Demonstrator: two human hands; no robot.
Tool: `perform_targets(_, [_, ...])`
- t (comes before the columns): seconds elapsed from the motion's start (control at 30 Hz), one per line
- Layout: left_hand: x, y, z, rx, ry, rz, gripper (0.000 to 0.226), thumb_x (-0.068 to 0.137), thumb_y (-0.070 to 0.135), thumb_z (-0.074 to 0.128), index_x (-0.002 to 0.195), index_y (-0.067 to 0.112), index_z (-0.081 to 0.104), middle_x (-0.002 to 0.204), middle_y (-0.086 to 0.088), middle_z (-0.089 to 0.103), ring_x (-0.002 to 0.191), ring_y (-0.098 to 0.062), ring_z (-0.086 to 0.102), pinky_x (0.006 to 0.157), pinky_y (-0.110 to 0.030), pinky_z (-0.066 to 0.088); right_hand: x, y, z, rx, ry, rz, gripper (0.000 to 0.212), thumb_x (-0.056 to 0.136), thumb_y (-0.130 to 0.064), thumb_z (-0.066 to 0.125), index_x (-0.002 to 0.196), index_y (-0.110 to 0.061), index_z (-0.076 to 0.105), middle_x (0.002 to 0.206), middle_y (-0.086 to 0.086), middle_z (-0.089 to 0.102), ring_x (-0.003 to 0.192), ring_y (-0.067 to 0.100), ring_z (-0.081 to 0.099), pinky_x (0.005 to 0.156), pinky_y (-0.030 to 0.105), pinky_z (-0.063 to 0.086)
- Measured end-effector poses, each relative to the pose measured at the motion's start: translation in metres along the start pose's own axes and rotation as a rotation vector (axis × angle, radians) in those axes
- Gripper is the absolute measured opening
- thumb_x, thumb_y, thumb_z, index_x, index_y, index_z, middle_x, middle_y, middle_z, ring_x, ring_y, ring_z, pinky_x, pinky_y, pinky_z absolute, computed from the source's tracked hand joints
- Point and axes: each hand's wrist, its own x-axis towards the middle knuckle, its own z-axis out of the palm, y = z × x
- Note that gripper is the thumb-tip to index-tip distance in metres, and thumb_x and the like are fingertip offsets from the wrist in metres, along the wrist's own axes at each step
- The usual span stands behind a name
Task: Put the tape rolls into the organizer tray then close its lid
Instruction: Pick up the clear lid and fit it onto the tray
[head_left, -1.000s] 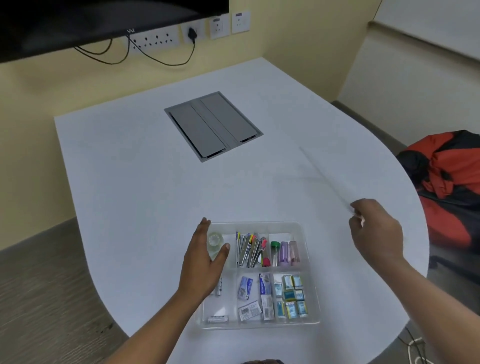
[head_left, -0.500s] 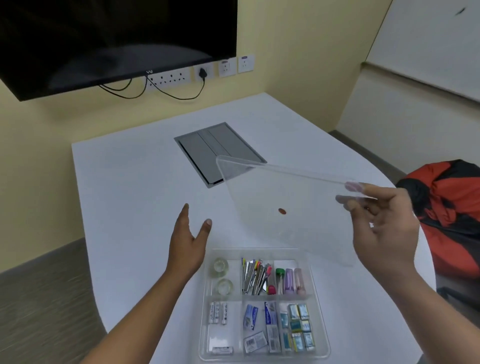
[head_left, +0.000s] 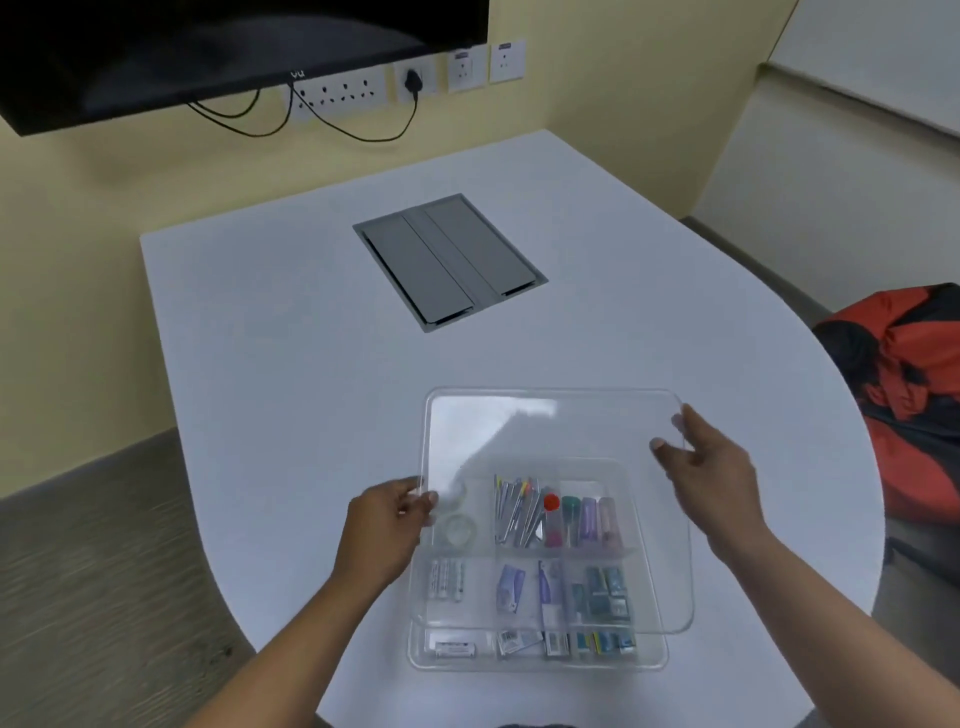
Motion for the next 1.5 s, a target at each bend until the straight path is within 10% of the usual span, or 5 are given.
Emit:
perform_targets(0.13, [-0.013, -0.027, 0.008, 0.396, 0.023, 0.074, 0.023, 0.092, 0.034, 0.058, 0.077, 0.019, 0.065, 0.06, 0.004, 0.065, 0.058, -0.008, 0.062, 0.061, -0.03, 0.054, -0.006, 0.031, 0.024, -0.219, -0.197, 0.036, 0.086, 0.089, -0.038, 0.07, 0.156, -0.017, 0.02, 0.152, 0.008, 0.044, 0.132, 0.021, 0.051, 0.107, 0.029, 0.039])
perform_targets(0.33, [-0.02, -0.04, 0.015, 0.582, 0.041, 0.026, 0.059, 0.09, 0.051, 0.051, 0.138, 0.018, 0.046, 0.116, 0.002, 0.069, 0.104, -0.016, 0.065, 0.076, -0.028, 0.052, -0.01, 0.054, 0.042, -0.333, -0.322, 0.085, 0.098, 0.088, -0.047, 0.068, 0.157, -0.025, 0.003, 0.154, 0.012, 0.04, 0.135, 0.033, 0.046, 0.097, 0.029, 0.038])
perform_targets(0.73, [-0.014, -0.059, 0.014, 0.792, -0.26, -0.022, 0.08, 0.086, 0.062, 0.047, 0.15, 0.024, 0.02, 0.122, 0.003, 0.063, 0.109, -0.015, 0.059, 0.077, -0.029, 0.05, -0.007, 0.068, 0.054, -0.663, -0.542, 0.048, 0.106, 0.083, -0.049, 0.072, 0.157, -0.015, 0.005, 0.166, 0.007, 0.0, 0.149, 0.03, 0.021, 0.115, 0.038, 0.027])
perform_targets(1.07, [-0.01, -0.051, -0.004, 1.008, -0.701, 0.171, 0.162, 0.036, 0.066, 0.084, 0.143, 0.022, -0.029, 0.141, 0.008, -0.051, 0.146, -0.012, -0.011, 0.113, -0.037, 0.03, -0.036, 0.074, 0.032, -1.246, -0.931, -0.256, 0.163, 0.041, -0.08, 0.078, 0.145, -0.027, -0.035, 0.154, 0.008, -0.041, 0.14, 0.038, -0.034, 0.116, 0.056, -0.011])
perform_targets(1.5, [-0.022, -0.068, 0.011, 0.969, -0.634, 0.199, 0.177, 0.023, 0.065, 0.087, 0.128, 0.02, -0.049, 0.134, -0.001, -0.059, 0.134, -0.031, 0.039, 0.099, -0.038, 0.042, -0.053, 0.089, 0.033, -1.224, -0.907, -0.258, 0.171, 0.034, -0.075, 0.083, 0.137, -0.03, -0.046, 0.148, 0.008, -0.05, 0.123, 0.04, -0.053, 0.112, 0.051, -0.017])
